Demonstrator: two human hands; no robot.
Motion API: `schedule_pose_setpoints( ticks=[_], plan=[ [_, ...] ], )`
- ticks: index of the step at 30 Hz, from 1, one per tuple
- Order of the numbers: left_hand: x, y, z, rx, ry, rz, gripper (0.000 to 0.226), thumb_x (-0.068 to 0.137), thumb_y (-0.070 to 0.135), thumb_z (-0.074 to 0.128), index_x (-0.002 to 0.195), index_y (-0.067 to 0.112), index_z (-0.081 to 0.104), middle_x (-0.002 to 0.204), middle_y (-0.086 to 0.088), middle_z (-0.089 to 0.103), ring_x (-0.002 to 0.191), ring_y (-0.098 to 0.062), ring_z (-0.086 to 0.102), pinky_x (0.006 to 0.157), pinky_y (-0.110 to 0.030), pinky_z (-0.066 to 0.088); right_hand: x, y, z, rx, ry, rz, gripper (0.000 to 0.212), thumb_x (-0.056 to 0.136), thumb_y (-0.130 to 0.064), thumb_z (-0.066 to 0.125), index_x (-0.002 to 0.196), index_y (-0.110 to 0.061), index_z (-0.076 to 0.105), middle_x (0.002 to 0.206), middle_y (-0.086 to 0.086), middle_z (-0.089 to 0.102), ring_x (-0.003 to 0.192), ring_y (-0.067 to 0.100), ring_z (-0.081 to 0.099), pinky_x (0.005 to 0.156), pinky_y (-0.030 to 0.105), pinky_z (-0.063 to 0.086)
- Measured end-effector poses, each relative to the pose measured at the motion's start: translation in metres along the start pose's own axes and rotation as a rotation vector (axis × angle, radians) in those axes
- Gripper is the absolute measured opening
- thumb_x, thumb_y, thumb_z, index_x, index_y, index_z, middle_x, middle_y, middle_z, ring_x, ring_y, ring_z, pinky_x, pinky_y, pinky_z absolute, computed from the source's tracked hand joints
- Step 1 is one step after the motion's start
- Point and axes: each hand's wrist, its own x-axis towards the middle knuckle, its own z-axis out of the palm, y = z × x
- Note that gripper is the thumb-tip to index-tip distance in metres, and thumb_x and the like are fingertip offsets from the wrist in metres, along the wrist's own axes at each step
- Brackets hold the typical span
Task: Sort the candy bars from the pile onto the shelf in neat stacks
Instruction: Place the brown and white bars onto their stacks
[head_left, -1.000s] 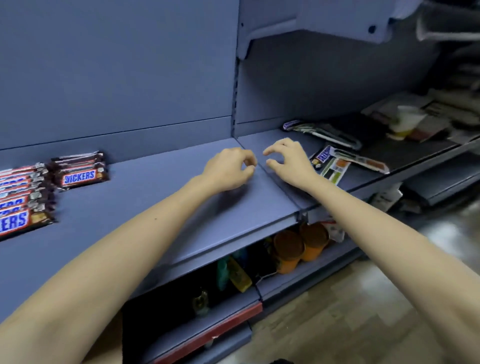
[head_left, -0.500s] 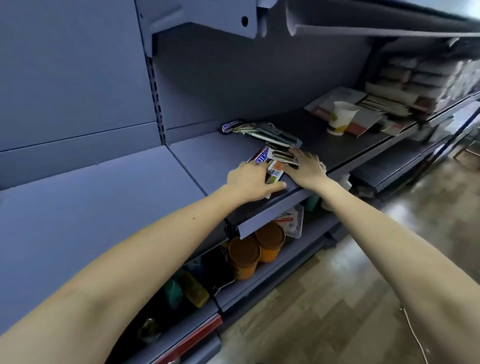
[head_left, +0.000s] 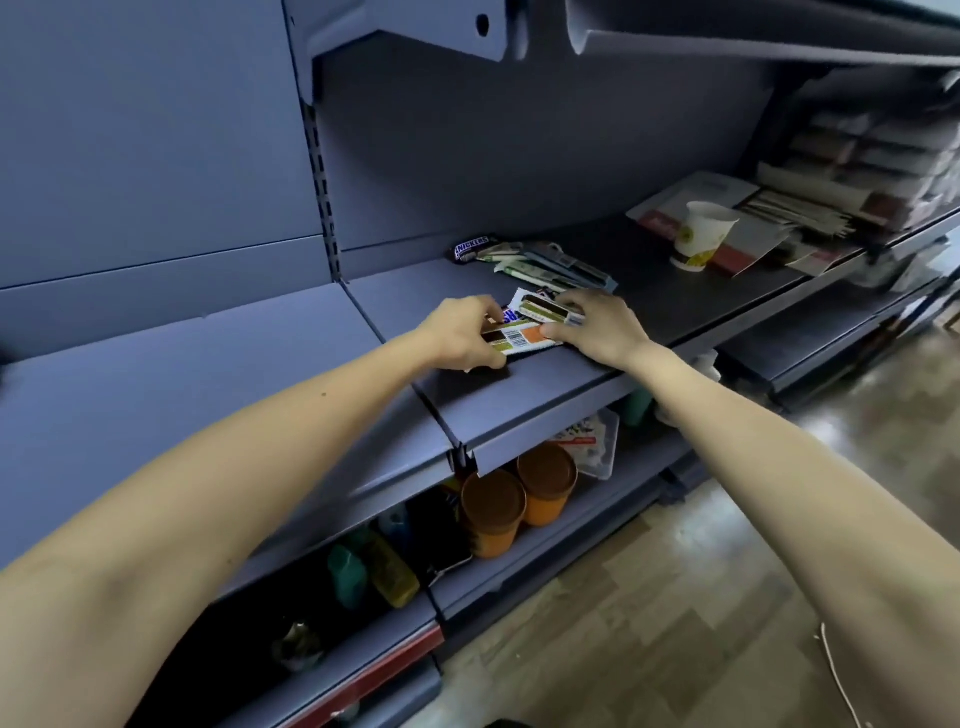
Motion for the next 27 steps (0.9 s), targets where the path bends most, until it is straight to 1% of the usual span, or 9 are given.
schedule_pose_setpoints(
  ticks=[2, 5, 7, 10, 17, 19, 21, 24, 27],
  plan=[
    [-0.009, -0.011, -0.009, -0.052, 0.046, -0.020, 0.050, 0.079, 0.018, 0.068, 0.126, 0.013, 0.052, 0.126, -0.007, 0.058, 0.102, -0.020, 0.056, 0.077, -0.021, 0.041, 0.000, -0.016, 0.004, 0.016, 0.015, -0.073, 0.057, 0.081, -0.045, 0.065, 0.129, -0.017, 0.052, 0.137, 0.002, 0.051, 0.127, 0.020, 0.046, 0.099, 0.028, 0.035],
    [-0.025, -0.035, -0.024, -0.088, 0.116, -0.071, 0.046, 0.079, 0.018, 0.068, 0.123, 0.015, 0.055, 0.124, -0.005, 0.060, 0.109, -0.020, 0.055, 0.083, -0.020, 0.038, 0.003, -0.045, 0.010, 0.053, 0.030, -0.175, 0.049, 0.080, -0.041, 0.068, 0.122, -0.016, 0.058, 0.126, 0.002, 0.059, 0.117, 0.019, 0.053, 0.092, 0.028, 0.038],
    [-0.040, -0.054, -0.033, -0.108, 0.171, -0.125, 0.044, 0.080, 0.018, 0.068, 0.122, 0.016, 0.056, 0.123, -0.005, 0.060, 0.104, -0.020, 0.055, 0.081, -0.021, 0.039, 0.010, -0.066, 0.017, 0.068, 0.028, -0.240, 0.043, 0.079, -0.041, 0.068, 0.114, -0.017, 0.063, 0.116, 0.002, 0.064, 0.108, 0.019, 0.057, 0.087, 0.029, 0.041],
    [-0.068, -0.085, -0.047, -0.105, 0.254, -0.200, 0.043, 0.081, 0.016, 0.067, 0.122, 0.015, 0.056, 0.123, -0.006, 0.059, 0.105, -0.021, 0.054, 0.079, -0.019, 0.035, 0.021, -0.100, 0.033, 0.089, -0.005, -0.307, 0.041, 0.077, -0.045, 0.068, 0.110, -0.021, 0.064, 0.111, 0.001, 0.065, 0.104, 0.019, 0.057, 0.087, 0.031, 0.043],
    [-0.156, -0.155, -0.075, -0.120, 0.500, -0.424, 0.040, 0.079, 0.011, 0.068, 0.118, 0.012, 0.056, 0.123, -0.009, 0.058, 0.114, -0.025, 0.051, 0.088, -0.027, 0.038, 0.022, -0.196, 0.083, 0.109, -0.161, -0.498, 0.046, 0.079, -0.046, 0.066, 0.119, -0.023, 0.059, 0.120, 0.003, 0.059, 0.112, 0.021, 0.053, 0.093, 0.031, 0.040],
    [-0.182, -0.169, -0.079, -0.137, 0.572, -0.491, 0.041, 0.078, 0.010, 0.069, 0.117, 0.013, 0.056, 0.122, -0.010, 0.058, 0.115, -0.025, 0.051, 0.091, -0.028, 0.037, 0.018, -0.222, 0.100, 0.120, -0.223, -0.552, 0.048, 0.080, -0.046, 0.066, 0.121, -0.023, 0.057, 0.121, 0.003, 0.057, 0.112, 0.021, 0.052, 0.089, 0.027, 0.039],
    [-0.209, -0.182, -0.080, -0.149, 0.633, -0.570, 0.042, 0.078, 0.011, 0.069, 0.117, 0.013, 0.055, 0.122, -0.011, 0.058, 0.115, -0.026, 0.051, 0.090, -0.028, 0.037, 0.012, -0.249, 0.116, 0.113, -0.289, -0.605, 0.047, 0.080, -0.046, 0.066, 0.121, -0.023, 0.057, 0.118, 0.004, 0.056, 0.110, 0.020, 0.051, 0.084, 0.025, 0.036],
    [-0.247, -0.197, -0.080, -0.154, 0.711, -0.674, 0.042, 0.079, 0.013, 0.069, 0.118, 0.014, 0.054, 0.122, -0.009, 0.058, 0.114, -0.026, 0.052, 0.084, -0.024, 0.035, -0.002, -0.289, 0.136, 0.133, -0.358, -0.692, 0.042, 0.079, -0.045, 0.068, 0.115, -0.024, 0.060, 0.109, 0.000, 0.058, 0.098, 0.016, 0.050, 0.079, 0.023, 0.034],
    [-0.273, -0.203, -0.079, -0.169, 0.760, -0.742, 0.043, 0.079, 0.013, 0.069, 0.120, 0.013, 0.054, 0.120, -0.010, 0.058, 0.113, -0.025, 0.053, 0.085, -0.025, 0.036, -0.016, -0.316, 0.153, 0.143, -0.410, -0.740, 0.039, 0.078, -0.044, 0.069, 0.110, -0.022, 0.063, 0.101, -0.003, 0.060, 0.099, 0.017, 0.055, 0.079, 0.026, 0.040]
  ],
)
